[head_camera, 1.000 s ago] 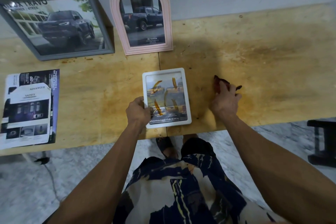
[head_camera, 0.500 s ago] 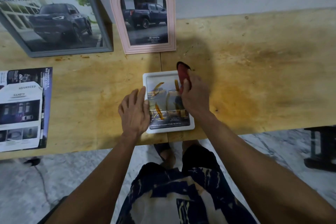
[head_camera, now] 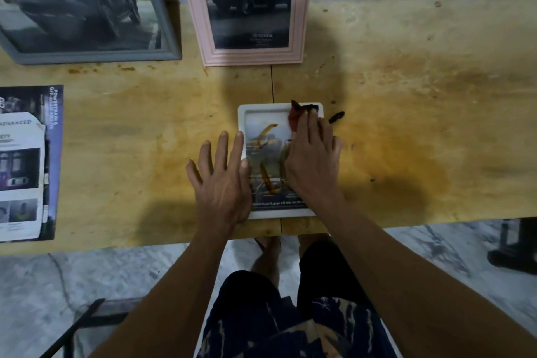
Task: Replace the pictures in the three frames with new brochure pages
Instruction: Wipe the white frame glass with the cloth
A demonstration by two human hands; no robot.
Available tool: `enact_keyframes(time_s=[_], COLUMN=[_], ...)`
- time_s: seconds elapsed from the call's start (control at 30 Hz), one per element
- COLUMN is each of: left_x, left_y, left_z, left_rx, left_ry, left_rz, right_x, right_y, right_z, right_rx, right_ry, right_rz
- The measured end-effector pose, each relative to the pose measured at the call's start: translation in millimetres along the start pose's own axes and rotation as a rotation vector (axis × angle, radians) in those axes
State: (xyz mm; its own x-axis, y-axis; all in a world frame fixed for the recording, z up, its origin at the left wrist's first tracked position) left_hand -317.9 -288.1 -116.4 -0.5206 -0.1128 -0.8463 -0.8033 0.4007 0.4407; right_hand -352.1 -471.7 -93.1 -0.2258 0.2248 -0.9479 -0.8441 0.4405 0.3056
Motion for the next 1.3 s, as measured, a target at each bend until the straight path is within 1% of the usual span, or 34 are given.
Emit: enact_keyframes(time_s=[0.3, 0.43, 0.53, 0.67, 0.77, 1.03, 1.17, 1.23, 1.27, 1.3], left_x=[2, 0, 0, 1, 4, 7, 8, 7, 6, 6], left_y=[-2, -1, -3, -3, -3, -5, -5, -5, -5, -5], left_z=[2, 0, 1, 3, 6, 9, 9, 8, 8, 7], left_rx=[0.006, 0.012, 0.007, 0.000, -0.009, -0.026, -0.032, -0.037, -0.036, -0.032], left_ry=[0.006, 0.012, 0.018, 0.023, 0.033, 0.062, 0.069, 0.074, 0.078, 0.080], left_rz=[-0.067, -0.099, -0.108, -0.107, -0.076, -0.032, -0.009, -0.007, -0.008, -0.009], right_x=[4, 2, 1, 5, 12, 29, 34, 32, 28, 21], right_y=[-4, -3, -6, -4, 9, 62, 84, 78, 68, 53], right_z=[16, 33, 48, 62, 65, 63, 63, 65, 61, 53], right_rx=[-0.041, -0.129, -0.223, -0.370, -0.460, -0.598, -0.705, -0.755, -0.732, -0.669], right_ry=[-0.202, -0.284, -0.324, -0.293, -0.262, -0.206, -0.137, -0.124, -0.181, -0.269], right_rz=[-0.069, -0.031, -0.033, 0.035, 0.078, 0.102, 0.191, 0.313, 0.391, 0.455])
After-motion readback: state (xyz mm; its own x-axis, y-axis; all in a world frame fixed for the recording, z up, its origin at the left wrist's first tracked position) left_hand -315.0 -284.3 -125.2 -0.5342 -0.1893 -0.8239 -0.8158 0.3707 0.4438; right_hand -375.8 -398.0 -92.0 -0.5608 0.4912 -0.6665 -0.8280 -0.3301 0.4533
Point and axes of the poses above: each hand's wrist, its own y-axis away from the middle knuckle, its own x-axis out of the palm, z = x × y, the point moved 10 cm from there along -y, towards the middle knuckle, and after that the axes turned 15 degrees about z, right-handed, at the moved point
